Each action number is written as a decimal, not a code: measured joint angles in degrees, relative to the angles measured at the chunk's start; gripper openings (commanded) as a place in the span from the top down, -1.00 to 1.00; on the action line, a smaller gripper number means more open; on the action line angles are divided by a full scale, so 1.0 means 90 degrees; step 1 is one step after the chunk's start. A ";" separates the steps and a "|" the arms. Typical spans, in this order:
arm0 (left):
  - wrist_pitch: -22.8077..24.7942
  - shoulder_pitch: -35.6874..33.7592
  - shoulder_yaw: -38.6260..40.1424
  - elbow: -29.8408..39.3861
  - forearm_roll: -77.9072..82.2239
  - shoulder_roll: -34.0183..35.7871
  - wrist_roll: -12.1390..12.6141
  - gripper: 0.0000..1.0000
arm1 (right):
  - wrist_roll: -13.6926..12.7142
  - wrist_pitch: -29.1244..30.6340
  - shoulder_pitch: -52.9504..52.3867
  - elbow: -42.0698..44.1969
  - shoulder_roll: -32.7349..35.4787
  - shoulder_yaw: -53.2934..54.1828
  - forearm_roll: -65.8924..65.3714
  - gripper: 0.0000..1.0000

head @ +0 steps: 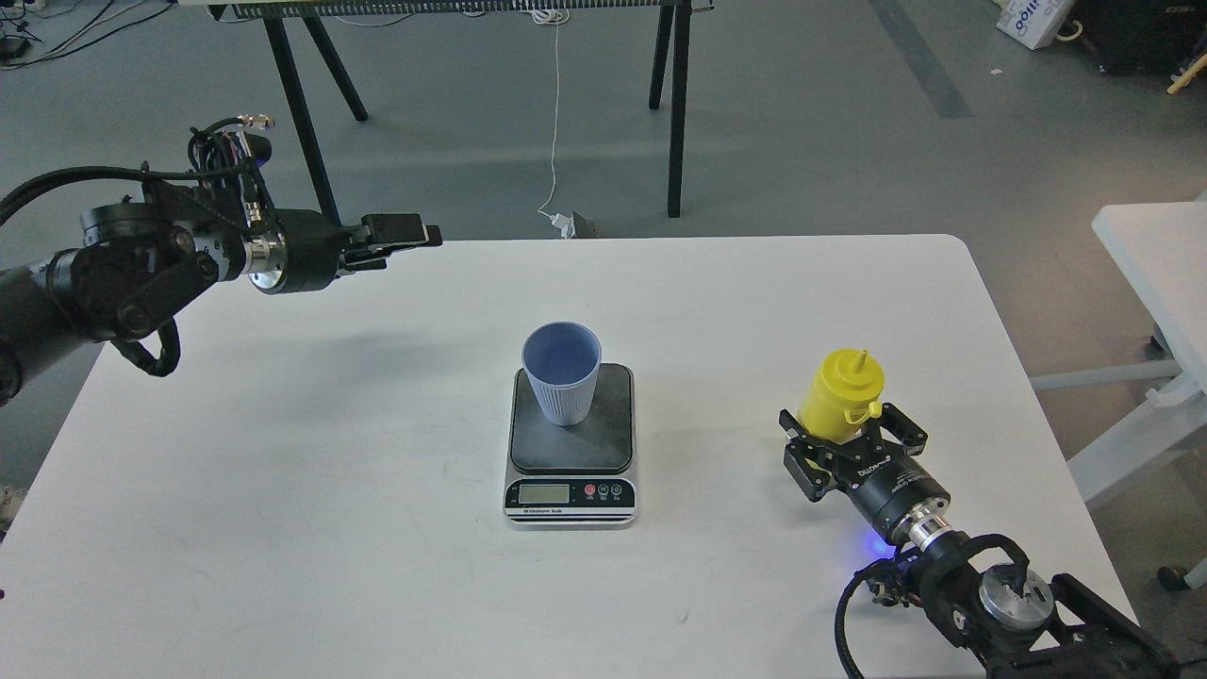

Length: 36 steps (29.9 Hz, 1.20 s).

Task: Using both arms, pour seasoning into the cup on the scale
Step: 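Turn the bottle upright and lower it back onto the table, then open the right gripper and withdraw it from the bottle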

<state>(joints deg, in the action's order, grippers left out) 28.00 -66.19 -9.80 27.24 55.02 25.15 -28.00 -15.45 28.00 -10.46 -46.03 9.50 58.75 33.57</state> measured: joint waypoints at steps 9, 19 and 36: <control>0.0000 0.0001 -0.0005 0.0000 0.0000 0.0017 0.0000 -0.99 | -0.0032 0.0000 0.0297 -0.0672 0.0362 -0.0016 -0.0016 -0.98; 0.0000 0.0010 -0.0005 0.0000 0.0000 0.0031 0.0000 -0.99 | -0.0005 0.0000 0.1012 -0.1603 0.0899 0.0028 -0.0020 -0.98; 0.0000 0.0005 0.0010 -0.0008 -0.0013 0.0013 0.0000 -0.99 | 0.0019 0.0000 0.2545 -0.3612 0.2194 0.1173 -0.0057 -0.98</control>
<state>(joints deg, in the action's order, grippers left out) 28.00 -66.15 -9.71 27.18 54.90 25.28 -28.00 -15.28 28.00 12.45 -78.53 29.25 69.31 33.06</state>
